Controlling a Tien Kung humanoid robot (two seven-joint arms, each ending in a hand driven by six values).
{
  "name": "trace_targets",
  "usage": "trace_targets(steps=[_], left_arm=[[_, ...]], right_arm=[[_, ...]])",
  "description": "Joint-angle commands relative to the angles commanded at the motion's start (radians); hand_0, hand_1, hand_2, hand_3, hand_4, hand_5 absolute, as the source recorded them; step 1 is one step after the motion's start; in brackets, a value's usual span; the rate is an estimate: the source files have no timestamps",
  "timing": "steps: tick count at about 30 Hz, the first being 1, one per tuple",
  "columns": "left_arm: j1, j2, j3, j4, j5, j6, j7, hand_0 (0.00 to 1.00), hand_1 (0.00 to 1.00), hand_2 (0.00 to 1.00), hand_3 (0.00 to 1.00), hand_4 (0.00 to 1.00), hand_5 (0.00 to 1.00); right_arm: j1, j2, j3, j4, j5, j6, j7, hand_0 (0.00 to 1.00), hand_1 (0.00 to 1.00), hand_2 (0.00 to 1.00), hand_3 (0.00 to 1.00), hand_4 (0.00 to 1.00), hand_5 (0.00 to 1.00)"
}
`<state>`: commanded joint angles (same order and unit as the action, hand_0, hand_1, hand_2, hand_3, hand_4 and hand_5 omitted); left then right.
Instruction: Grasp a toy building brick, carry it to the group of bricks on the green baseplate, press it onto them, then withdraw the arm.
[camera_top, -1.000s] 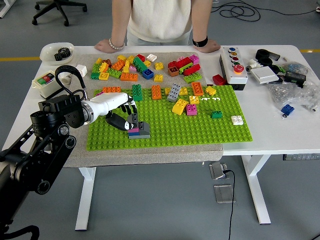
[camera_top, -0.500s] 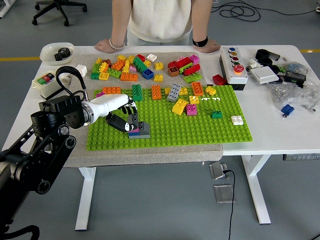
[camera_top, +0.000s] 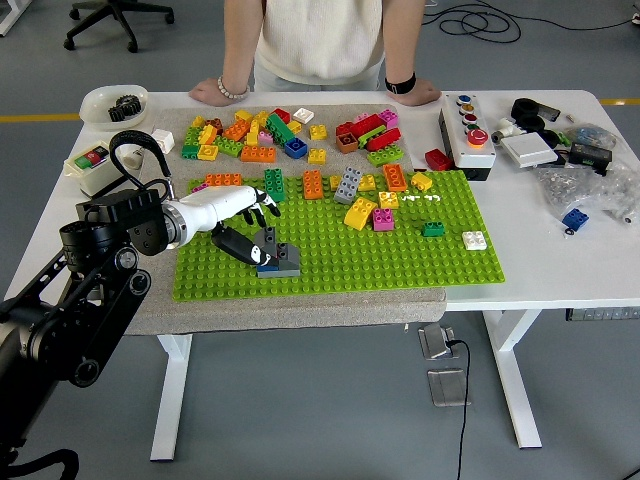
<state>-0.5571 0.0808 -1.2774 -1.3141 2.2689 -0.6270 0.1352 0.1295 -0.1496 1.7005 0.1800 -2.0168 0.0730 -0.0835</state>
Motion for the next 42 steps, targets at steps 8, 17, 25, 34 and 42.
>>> trace_targets(steps=[8, 17, 25, 34, 42], left_arm=[[0.004, 0.008, -0.024, -0.047, 0.000, 0.028, -0.005, 0.748, 0.704, 0.721, 0.858, 0.998, 0.490], [0.023, 0.026, -0.046, -0.111, 0.000, 0.160, -0.040, 0.893, 0.868, 0.811, 0.734, 0.998, 0.518], [0.081, 0.049, -0.028, -0.144, 0.000, 0.320, -0.103, 0.974, 0.946, 0.857, 0.649, 0.998, 0.546], [0.139, 0.064, -0.003, -0.143, 0.000, 0.431, -0.158, 0.998, 0.963, 0.865, 0.582, 0.998, 0.574], [0.160, 0.102, 0.037, -0.134, -0.025, 0.508, -0.207, 0.998, 0.945, 0.844, 0.579, 0.998, 0.588]], right_arm=[[0.000, 0.000, 0.002, 0.000, 0.007, -0.001, 0.000, 0.741, 0.641, 0.692, 0.560, 0.816, 0.501], [-0.001, -0.001, 0.004, 0.000, 0.006, -0.001, 0.000, 0.741, 0.642, 0.692, 0.561, 0.817, 0.500], [-0.005, 0.000, 0.003, 0.000, 0.003, -0.001, 0.000, 0.741, 0.640, 0.693, 0.561, 0.817, 0.501], [-0.005, -0.001, 0.004, 0.000, -0.003, 0.000, 0.000, 0.741, 0.642, 0.692, 0.561, 0.817, 0.502], [-0.003, 0.000, 0.002, 0.000, -0.003, 0.000, 0.001, 0.741, 0.642, 0.692, 0.561, 0.817, 0.501]])
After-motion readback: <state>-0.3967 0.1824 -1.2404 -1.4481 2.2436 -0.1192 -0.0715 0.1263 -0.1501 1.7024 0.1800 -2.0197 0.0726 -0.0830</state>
